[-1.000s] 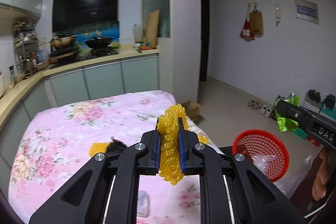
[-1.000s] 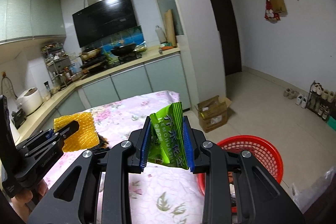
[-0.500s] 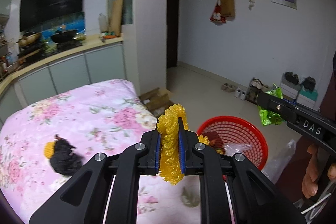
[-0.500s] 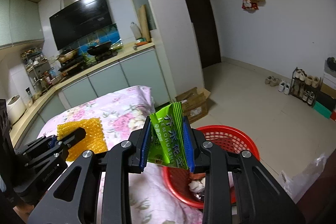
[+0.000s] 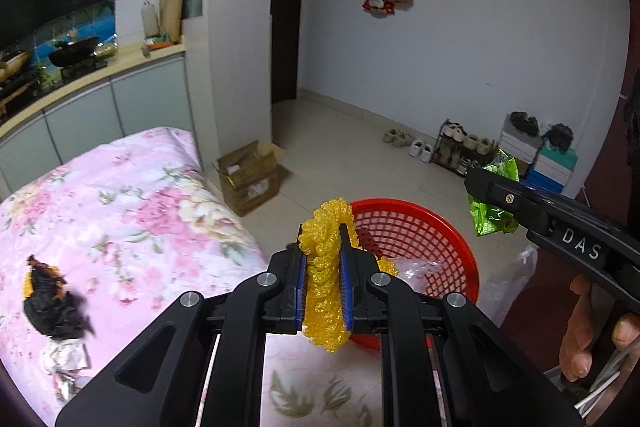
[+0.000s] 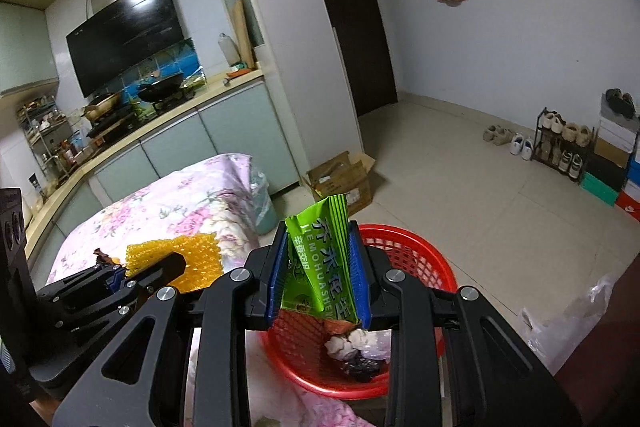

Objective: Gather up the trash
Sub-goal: 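Carry the sponge and green packet in both tools over the red basket, then open both tools over the basket to drop the sponge and packet, then move both open tools back over the trash on the bed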

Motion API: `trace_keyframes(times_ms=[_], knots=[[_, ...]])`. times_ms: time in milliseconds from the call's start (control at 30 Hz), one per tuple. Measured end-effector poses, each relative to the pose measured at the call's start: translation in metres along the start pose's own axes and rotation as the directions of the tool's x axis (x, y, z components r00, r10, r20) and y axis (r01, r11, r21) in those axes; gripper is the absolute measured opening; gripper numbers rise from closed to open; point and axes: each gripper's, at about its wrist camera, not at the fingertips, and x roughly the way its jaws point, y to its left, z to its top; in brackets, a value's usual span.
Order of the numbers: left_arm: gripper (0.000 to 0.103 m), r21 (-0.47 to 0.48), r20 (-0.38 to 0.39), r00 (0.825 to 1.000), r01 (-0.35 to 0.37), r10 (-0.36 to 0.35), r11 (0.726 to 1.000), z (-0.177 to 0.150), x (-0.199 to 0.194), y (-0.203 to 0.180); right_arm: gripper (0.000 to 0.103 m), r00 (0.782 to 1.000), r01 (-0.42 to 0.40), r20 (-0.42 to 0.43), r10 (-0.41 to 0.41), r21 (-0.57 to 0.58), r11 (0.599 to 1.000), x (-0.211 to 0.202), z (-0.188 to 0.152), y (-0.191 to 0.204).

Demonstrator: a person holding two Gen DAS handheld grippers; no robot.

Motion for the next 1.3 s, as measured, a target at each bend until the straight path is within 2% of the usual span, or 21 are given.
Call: trace_keyframes(times_ms=[300, 533, 567, 633, 700, 800, 967, 1033, 1100, 1300], knots=[[0.012, -0.020, -0.089, 0.994, 0.059, -0.061, 0.998, 0.000, 0.042, -0.012, 0.028, 0.999, 0.029, -0.030, -0.028, 0.047, 0.998, 0.013, -0.001, -0.025], [0.015, -0.038, -0.187, 0.978, 0.090, -0.095, 0.995, -0.006, 0.083, -0.017, 0.029, 0.995, 0.037, -0.101, -0.028, 0.093, 0.995, 0.039, -0.007, -0.041], [0.018, -0.039, -0.196, 0.976, 0.093, -0.099, 0.995, -0.007, 0.087, -0.017, 0.029, 0.994, 0.037, -0.108, -0.027, 0.098, 0.994, 0.041, -0.007, -0.044], [0.029, -0.046, -0.221, 0.969, 0.104, -0.111, 0.994, -0.010, 0.097, -0.020, 0.029, 0.991, 0.043, -0.134, -0.027, 0.115, 0.992, 0.051, -0.011, -0.049], [0.049, -0.052, -0.233, 0.967, 0.098, -0.108, 0.994, -0.012, 0.103, -0.020, 0.029, 0.988, 0.045, -0.152, -0.026, 0.126, 0.991, 0.058, -0.013, -0.052], [0.065, -0.055, -0.239, 0.966, 0.089, -0.099, 0.995, -0.013, 0.104, -0.016, 0.029, 0.985, 0.049, -0.169, -0.026, 0.133, 0.990, 0.065, -0.016, -0.054], [0.069, -0.050, -0.202, 0.979, 0.032, -0.041, 0.998, -0.010, 0.090, -0.006, 0.030, 0.981, 0.053, -0.195, -0.027, 0.133, 0.990, 0.076, -0.020, -0.056], [0.070, -0.043, -0.178, 0.984, -0.002, -0.005, 0.999, -0.008, 0.079, -0.001, 0.037, 0.979, 0.049, -0.203, -0.020, 0.139, 0.989, 0.079, -0.022, -0.057], [0.072, -0.040, -0.161, 0.987, -0.032, 0.026, 0.999, -0.007, 0.068, 0.004, 0.050, 0.978, 0.043, -0.208, -0.010, 0.152, 0.987, 0.081, -0.023, -0.058], [0.074, -0.076, -0.142, 0.989, -0.051, 0.040, 0.996, -0.007, 0.043, 0.019, 0.057, 0.977, 0.019, -0.214, 0.017, 0.166, 0.986, 0.081, -0.024, -0.056]])
